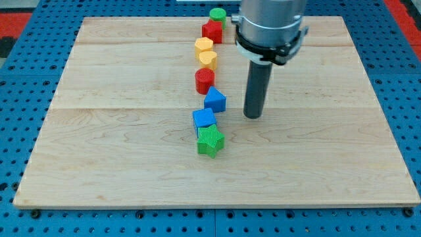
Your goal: Nudge the blue cube left a bit
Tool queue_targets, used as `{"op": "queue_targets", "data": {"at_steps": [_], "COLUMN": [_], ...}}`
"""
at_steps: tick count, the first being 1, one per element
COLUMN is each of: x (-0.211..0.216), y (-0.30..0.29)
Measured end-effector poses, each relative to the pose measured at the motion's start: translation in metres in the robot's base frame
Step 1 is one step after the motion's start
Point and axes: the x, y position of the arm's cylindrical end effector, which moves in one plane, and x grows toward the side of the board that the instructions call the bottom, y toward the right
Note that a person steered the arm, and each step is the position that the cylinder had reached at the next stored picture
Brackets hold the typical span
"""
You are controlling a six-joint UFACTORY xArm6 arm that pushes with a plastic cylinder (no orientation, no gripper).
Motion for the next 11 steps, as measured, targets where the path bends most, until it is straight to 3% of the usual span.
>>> {"op": "queue_targets", "data": {"at_steps": [2, 3, 4, 5, 6, 7, 9, 10, 11], "x": [-0.035, -0.028, -0.017, -0.011, 0.017, 0.02, 0.039, 0.023, 0.019], "y": [-0.021, -0.087, -0.084, -0.042, -0.044, -0.001, -0.066, -0.102, -0.101]}}
